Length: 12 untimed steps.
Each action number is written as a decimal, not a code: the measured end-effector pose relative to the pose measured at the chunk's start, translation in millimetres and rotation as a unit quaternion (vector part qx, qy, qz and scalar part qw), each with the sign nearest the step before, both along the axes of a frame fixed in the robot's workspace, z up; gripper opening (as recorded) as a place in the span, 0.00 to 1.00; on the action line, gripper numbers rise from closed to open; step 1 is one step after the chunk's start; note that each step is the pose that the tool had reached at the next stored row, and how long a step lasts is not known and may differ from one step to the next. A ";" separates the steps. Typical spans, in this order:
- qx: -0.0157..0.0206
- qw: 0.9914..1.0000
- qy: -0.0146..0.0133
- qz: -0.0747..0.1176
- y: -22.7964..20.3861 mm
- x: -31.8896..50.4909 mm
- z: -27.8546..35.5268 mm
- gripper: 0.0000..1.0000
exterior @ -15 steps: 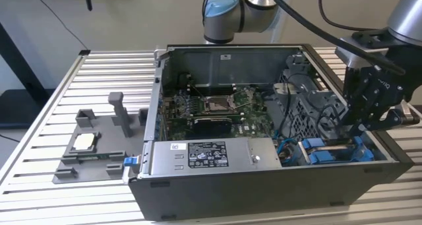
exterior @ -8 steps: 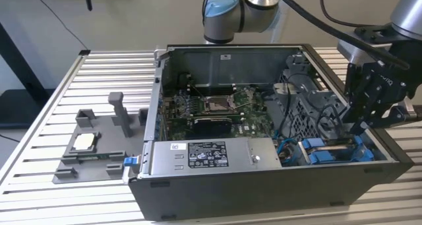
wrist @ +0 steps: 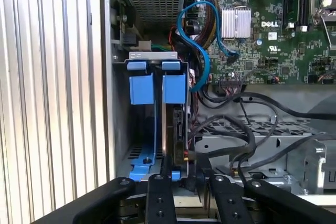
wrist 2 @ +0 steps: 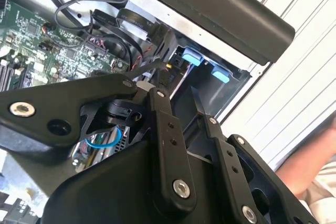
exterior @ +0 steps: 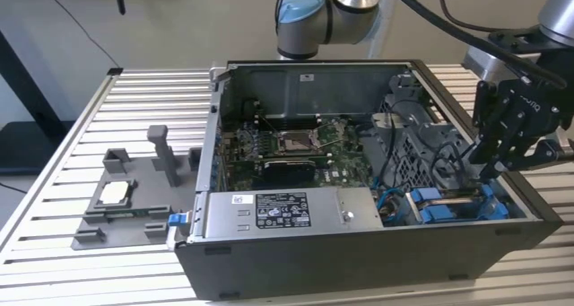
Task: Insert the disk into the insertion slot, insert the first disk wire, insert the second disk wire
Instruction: 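Insert the second disk wire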
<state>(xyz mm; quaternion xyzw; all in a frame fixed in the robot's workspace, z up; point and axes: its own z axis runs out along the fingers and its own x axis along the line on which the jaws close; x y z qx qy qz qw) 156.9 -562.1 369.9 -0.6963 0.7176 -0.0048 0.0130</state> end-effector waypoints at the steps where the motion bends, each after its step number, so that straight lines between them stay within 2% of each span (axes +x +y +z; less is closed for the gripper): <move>1: 0.002 1.000 0.000 0.000 0.0 0.9 0.7 0.33; 3: 0.008 1.000 0.000 0.000 0.0 2.2 1.7 0.33; 4: 0.013 1.000 0.000 0.000 0.0 2.6 1.9 0.33; 7: 0.032 1.000 0.000 0.000 0.0 3.4 2.2 0.33; 8: 0.036 0.999 0.000 0.000 0.0 3.8 2.3 0.33; 9: 0.038 0.999 0.000 0.000 0.0 4.6 2.6 0.33; 12: 0.038 0.999 0.000 0.000 0.0 8.1 3.6 0.33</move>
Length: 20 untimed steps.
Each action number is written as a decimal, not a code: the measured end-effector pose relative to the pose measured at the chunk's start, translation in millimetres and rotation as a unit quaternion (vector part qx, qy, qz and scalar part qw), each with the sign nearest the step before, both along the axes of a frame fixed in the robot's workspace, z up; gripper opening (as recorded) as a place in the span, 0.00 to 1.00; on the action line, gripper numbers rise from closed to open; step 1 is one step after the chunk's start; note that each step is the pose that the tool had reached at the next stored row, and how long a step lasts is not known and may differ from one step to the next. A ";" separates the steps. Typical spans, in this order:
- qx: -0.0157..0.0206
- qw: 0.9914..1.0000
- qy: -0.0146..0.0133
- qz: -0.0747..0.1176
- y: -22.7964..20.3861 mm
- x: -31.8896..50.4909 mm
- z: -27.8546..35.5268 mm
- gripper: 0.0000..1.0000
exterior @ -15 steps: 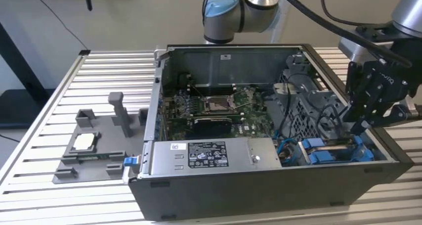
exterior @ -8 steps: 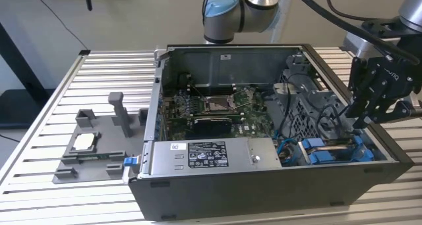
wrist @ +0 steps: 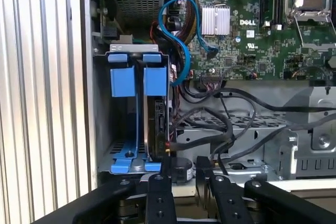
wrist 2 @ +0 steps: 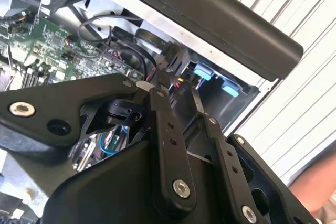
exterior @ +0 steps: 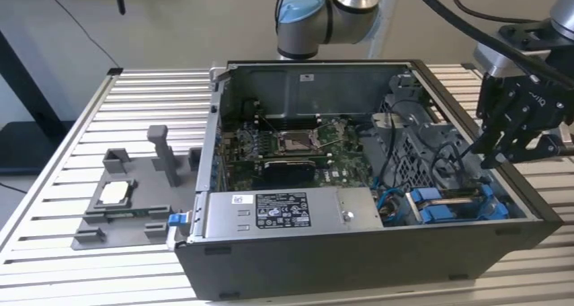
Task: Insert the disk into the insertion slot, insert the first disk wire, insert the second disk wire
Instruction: 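Insert the second disk wire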
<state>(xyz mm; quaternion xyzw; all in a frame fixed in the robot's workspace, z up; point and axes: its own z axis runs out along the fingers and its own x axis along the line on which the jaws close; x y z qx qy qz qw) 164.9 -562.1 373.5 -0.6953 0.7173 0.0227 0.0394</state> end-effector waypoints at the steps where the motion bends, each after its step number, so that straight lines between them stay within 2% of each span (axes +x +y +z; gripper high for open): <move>1: 0.000 1.000 0.000 0.000 0.2 1.2 0.2 0.33; 8: 0.001 1.000 0.000 0.000 1.7 8.7 0.5 0.33; 13: 0.002 1.000 0.000 0.000 2.0 12.5 8.7 0.33; 17: 0.003 1.000 0.001 0.000 2.7 15.3 9.2 0.33; 20: 0.003 1.000 0.001 0.000 5.1 19.0 9.1 0.33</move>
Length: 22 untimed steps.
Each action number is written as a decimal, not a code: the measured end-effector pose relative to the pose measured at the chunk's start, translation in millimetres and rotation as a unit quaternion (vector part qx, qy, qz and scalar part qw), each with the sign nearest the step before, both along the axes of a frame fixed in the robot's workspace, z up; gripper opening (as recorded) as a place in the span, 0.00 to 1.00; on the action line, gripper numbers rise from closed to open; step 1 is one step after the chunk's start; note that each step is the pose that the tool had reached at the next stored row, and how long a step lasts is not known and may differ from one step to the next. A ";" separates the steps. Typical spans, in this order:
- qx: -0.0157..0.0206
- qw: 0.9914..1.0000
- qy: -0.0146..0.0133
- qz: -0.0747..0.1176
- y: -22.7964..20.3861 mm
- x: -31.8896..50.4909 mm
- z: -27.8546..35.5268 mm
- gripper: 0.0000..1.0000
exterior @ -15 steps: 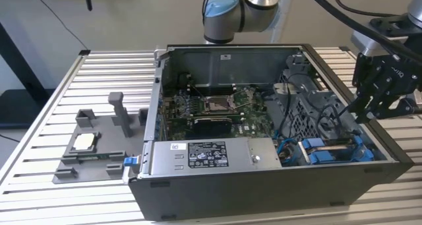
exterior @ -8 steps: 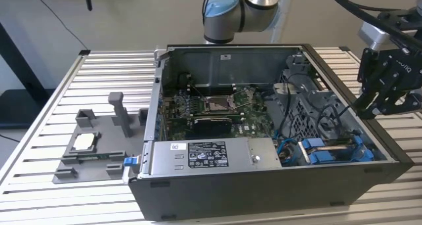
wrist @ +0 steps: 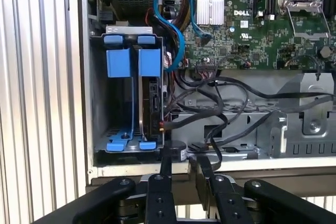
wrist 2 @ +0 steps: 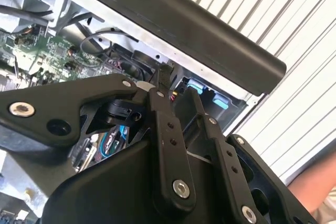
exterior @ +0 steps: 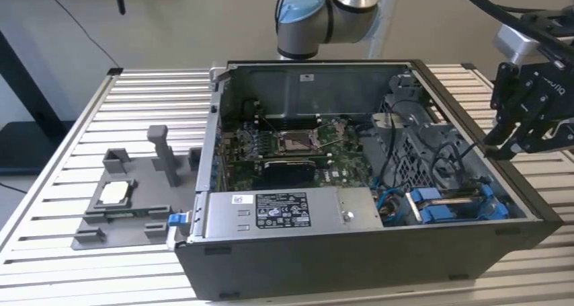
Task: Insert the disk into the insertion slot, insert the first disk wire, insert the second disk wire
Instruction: 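Insert the second disk wire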
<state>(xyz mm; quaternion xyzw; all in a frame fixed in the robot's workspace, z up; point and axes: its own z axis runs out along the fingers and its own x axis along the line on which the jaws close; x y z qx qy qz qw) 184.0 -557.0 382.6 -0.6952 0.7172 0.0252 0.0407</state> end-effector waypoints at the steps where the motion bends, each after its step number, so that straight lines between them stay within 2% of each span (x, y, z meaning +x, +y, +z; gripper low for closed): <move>1: 0.000 1.000 0.001 0.000 1.0 2.0 -0.1 0.33; 4: 0.000 1.000 0.005 0.000 4.4 8.1 -0.2 0.33; 8: -0.008 1.000 0.018 0.000 10.7 11.5 -1.1 0.33; 10: -0.010 1.000 0.024 0.000 13.2 13.3 -1.9 0.33; 15: -0.010 0.999 0.031 0.000 14.3 18.5 -3.8 0.33; 22: -0.010 0.999 0.037 0.000 14.8 18.6 -8.4 0.33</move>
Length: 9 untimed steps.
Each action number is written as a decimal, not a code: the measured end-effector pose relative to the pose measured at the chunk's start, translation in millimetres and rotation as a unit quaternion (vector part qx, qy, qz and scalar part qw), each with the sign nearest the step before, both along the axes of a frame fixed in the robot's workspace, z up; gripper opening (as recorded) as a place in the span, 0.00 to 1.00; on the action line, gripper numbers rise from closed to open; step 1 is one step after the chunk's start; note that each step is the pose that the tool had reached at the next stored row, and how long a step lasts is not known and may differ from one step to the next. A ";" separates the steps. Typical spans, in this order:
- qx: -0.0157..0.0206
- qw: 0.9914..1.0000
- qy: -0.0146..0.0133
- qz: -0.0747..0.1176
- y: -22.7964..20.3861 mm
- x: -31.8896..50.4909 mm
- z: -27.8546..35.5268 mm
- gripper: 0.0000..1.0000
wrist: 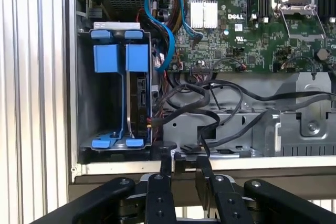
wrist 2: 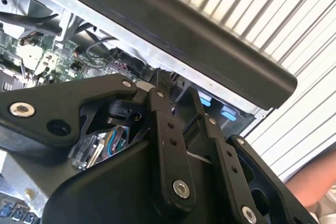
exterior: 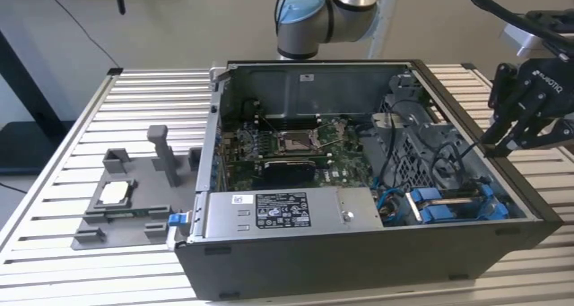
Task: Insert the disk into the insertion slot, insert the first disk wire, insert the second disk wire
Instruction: 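Insert the second disk wire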
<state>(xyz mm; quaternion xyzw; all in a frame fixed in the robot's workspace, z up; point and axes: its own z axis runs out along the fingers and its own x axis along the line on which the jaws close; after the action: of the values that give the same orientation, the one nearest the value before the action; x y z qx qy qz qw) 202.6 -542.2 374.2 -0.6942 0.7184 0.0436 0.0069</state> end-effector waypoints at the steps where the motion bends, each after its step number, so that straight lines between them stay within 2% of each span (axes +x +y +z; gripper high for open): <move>1: 0.000 1.000 0.001 0.000 0.0 0.0 -0.5 0.33; 5: 0.000 1.000 0.002 0.000 0.2 0.0 -2.6 0.33; 8: 0.000 1.000 0.002 0.000 0.1 0.0 -2.7 0.31; 9: 0.000 1.000 0.002 0.000 0.1 0.0 -2.8 0.24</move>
<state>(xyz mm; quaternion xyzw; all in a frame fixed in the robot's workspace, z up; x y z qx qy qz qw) 202.6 -542.0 371.4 -0.6941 0.7185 0.0453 0.0052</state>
